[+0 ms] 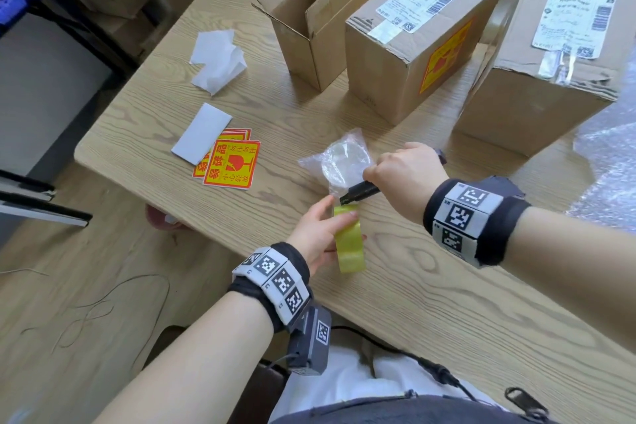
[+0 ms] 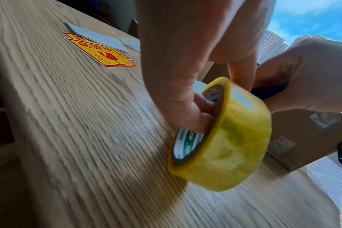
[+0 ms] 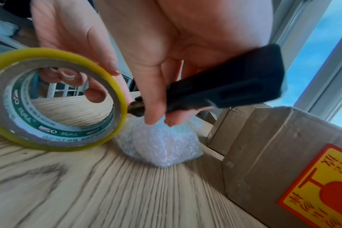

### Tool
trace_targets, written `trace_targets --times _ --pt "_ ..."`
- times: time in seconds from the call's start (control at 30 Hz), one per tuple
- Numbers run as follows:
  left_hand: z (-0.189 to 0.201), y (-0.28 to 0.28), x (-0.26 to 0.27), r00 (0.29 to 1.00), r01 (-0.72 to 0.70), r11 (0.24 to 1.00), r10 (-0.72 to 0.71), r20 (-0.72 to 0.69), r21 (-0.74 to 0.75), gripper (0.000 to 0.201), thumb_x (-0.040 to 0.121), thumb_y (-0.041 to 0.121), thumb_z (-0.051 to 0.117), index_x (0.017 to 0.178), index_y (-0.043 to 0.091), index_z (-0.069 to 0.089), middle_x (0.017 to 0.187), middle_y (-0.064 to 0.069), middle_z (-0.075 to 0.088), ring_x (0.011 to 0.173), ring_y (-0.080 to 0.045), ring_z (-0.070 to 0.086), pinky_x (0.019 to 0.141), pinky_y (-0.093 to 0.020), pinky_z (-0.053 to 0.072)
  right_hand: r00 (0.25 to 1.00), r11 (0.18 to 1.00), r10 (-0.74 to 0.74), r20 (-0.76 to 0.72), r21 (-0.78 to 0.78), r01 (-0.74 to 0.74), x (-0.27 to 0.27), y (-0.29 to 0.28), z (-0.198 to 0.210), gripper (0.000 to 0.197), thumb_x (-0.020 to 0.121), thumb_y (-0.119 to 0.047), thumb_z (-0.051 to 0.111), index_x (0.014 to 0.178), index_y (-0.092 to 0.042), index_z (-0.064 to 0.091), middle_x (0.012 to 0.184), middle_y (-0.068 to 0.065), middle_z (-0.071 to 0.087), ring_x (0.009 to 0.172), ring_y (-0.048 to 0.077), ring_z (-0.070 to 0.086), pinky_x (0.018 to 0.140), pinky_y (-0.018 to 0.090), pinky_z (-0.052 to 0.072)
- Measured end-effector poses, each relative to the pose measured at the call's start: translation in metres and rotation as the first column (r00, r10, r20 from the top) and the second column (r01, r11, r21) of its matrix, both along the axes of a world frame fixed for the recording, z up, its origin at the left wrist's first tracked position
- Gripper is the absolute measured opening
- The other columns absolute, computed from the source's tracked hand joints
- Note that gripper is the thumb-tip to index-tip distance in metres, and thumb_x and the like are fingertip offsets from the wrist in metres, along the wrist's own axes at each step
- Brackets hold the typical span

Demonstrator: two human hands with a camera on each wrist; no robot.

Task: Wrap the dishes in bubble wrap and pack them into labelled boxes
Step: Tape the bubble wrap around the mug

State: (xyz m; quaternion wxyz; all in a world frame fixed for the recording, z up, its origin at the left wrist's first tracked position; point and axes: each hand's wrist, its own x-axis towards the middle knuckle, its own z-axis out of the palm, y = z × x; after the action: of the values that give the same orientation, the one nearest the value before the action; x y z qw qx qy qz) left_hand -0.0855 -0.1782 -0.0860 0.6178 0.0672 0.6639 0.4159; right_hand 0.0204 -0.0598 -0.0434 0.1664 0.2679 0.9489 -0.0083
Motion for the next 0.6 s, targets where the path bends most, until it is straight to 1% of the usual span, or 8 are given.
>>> trace_targets --times 0.07,0.13,0.23,0.3,0.4,0.47,0.53,0.6 --pt "0.000 0.001 0.000 1.000 -0.004 1.000 0.004 0.006 0.006 0.071 0.089 0.016 0.064 0.148 0.026 0.026 0.123 -0.002 0.062 0.069 -0.013 0.072 0.064 -0.031 0.058 0.999 0.999 0.035 0.005 0.020 -0.035 -0.002 -0.002 -0.001 0.025 0.084 -0.003 0.048 0.094 -0.023 0.058 0.063 -0.008 0.028 0.072 0.018 0.042 0.072 0.028 0.024" --pt "-0.002 0.001 0.000 1.000 -0.010 1.000 0.010 0.010 0.008 0.070 0.089 0.015 0.064 0.147 0.027 0.027 0.114 0.001 0.065 0.069 -0.012 0.071 0.066 -0.032 0.058 0.998 0.998 0.058 0.006 0.035 -0.058 -0.005 -0.005 -0.001 0.024 0.085 -0.003 0.047 0.094 -0.021 0.059 0.063 -0.008 0.026 0.071 0.019 0.042 0.072 0.029 0.023" --pt "-0.003 0.002 -0.001 1.000 0.019 1.000 -0.019 0.015 0.016 0.062 0.089 0.014 0.064 0.143 0.027 0.035 0.105 -0.002 0.068 0.072 -0.015 0.072 0.065 -0.032 0.059 0.995 0.995 0.097 0.001 0.027 -0.097 -0.011 -0.010 -0.004 0.023 0.087 -0.005 0.045 0.096 -0.019 0.060 0.073 -0.007 0.037 0.076 0.020 0.050 0.073 0.029 0.023" --pt "-0.001 0.002 -0.002 1.000 0.022 1.000 -0.022 0.018 0.010 0.060 0.089 0.013 0.063 0.142 0.025 0.037 0.107 -0.005 0.068 0.072 -0.016 0.072 0.062 -0.031 0.058 0.993 0.993 0.115 0.004 0.021 -0.115 -0.013 -0.011 -0.005 0.022 0.089 -0.007 0.044 0.098 -0.019 0.059 0.080 -0.005 0.041 0.082 0.021 0.056 0.074 0.029 0.023" --pt "0.000 0.003 -0.004 1.000 0.010 1.000 -0.009 0.009 -0.012 0.062 0.088 0.010 0.065 0.141 0.024 0.036 0.113 -0.009 0.067 0.067 -0.016 0.071 0.057 -0.027 0.057 0.995 0.995 0.099 0.012 0.027 -0.099 -0.010 -0.006 -0.002 0.021 0.090 -0.008 0.044 0.097 -0.020 0.060 0.068 -0.007 0.033 0.074 0.020 0.046 0.073 0.028 0.023" --pt "-0.001 0.005 -0.005 1.000 0.018 1.000 -0.018 0.014 -0.019 0.065 0.086 0.008 0.066 0.143 0.023 0.036 0.121 -0.010 0.064 0.068 -0.018 0.072 0.057 -0.028 0.057 0.996 0.995 0.088 0.023 0.046 -0.089 -0.006 -0.003 0.000 0.021 0.088 -0.006 0.046 0.092 -0.022 0.058 0.064 -0.007 0.027 0.071 0.019 0.042 0.072 0.028 0.023" --pt "-0.002 0.007 -0.004 1.000 0.014 1.000 -0.014 0.028 -0.025 0.068 0.085 0.006 0.067 0.143 0.024 0.036 0.128 -0.010 0.059 0.071 -0.021 0.072 0.059 -0.030 0.057 0.997 0.996 0.073 0.029 0.051 -0.075 -0.003 -0.002 0.002 0.021 0.086 -0.004 0.046 0.085 -0.023 0.052 0.063 -0.007 0.027 0.070 0.019 0.041 0.072 0.028 0.023" --pt "-0.001 0.008 -0.004 0.999 0.000 1.000 0.001 0.032 -0.029 0.067 0.085 0.005 0.066 0.143 0.024 0.036 0.124 -0.009 0.061 0.070 -0.022 0.072 0.060 -0.031 0.058 0.998 0.997 0.048 0.027 0.067 -0.049 0.000 -0.001 0.002 0.021 0.084 -0.003 0.046 0.080 -0.023 0.049 0.063 -0.007 0.029 0.070 0.018 0.042 0.072 0.028 0.023"
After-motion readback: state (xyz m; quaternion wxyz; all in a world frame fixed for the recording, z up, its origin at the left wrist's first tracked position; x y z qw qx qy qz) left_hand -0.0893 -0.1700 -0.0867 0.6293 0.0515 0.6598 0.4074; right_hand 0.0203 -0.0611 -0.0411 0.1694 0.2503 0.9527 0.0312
